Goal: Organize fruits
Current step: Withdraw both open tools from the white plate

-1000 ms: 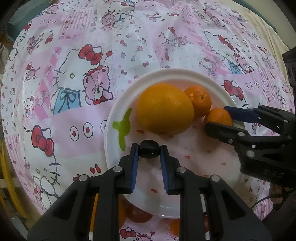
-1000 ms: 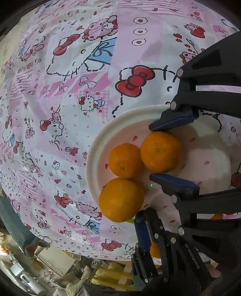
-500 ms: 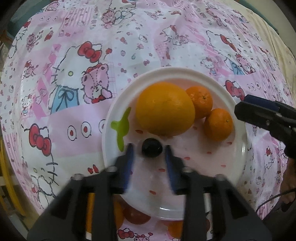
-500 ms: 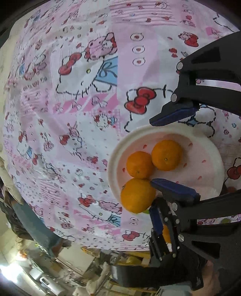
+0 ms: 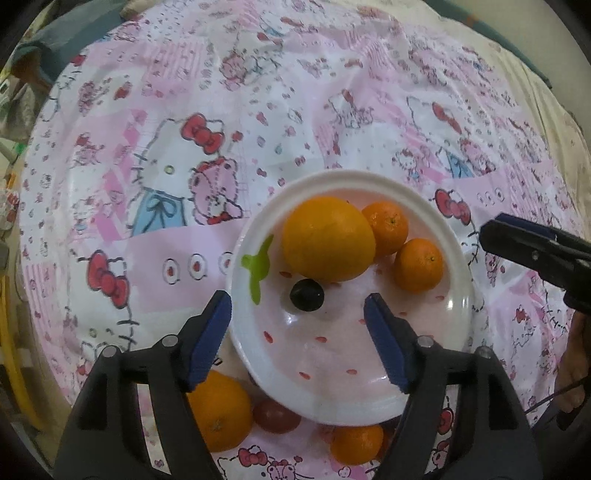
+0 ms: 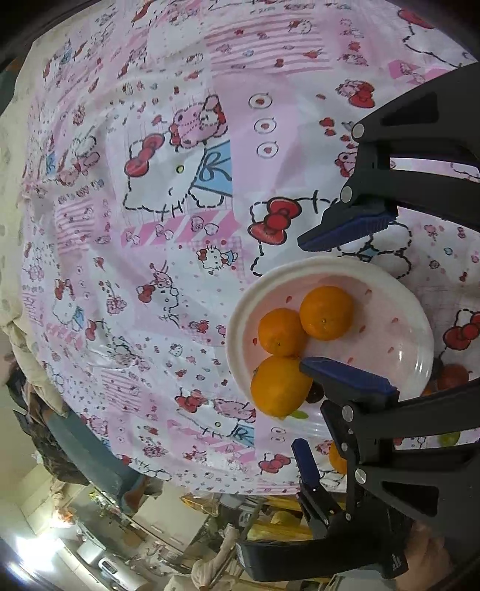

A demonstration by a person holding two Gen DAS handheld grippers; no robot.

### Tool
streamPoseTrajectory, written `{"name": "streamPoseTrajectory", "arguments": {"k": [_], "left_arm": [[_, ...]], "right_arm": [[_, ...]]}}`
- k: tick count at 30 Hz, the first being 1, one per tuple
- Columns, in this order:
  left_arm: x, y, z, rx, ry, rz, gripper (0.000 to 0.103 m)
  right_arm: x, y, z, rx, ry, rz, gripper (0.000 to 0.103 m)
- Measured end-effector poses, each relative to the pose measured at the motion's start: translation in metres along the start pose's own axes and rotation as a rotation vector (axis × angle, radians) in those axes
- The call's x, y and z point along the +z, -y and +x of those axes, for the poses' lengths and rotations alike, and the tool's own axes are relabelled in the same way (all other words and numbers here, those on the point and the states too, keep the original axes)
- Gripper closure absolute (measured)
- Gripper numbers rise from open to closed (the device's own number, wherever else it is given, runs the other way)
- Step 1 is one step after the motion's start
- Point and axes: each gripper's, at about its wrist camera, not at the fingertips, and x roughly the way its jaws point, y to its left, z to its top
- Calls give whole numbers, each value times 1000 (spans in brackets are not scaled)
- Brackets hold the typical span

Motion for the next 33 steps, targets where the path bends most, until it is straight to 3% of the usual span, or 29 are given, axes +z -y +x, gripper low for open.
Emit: {"name": "streamPoseTrajectory", "arguments": {"k": [12,15,24,28,33], "left_arm": [[-20,3,-45,-15,93,21,32],[-29,0,-55,-5,111,13,23],[-57,-12,-89,-53,156,-59,21],[-70,-7,-99,-1,194,-19,21],[-88,-10,-102,-2,181,-41,21]], "right_arm": [[-27,-8,-45,51,79,49,23],[-35,-9,-55,75,102,73,18],[-83,-12,-72,91,118,127,17],[-96,-24,-81,75,136,86,17],[-108,-30,-89,95,160,99,17]]}}
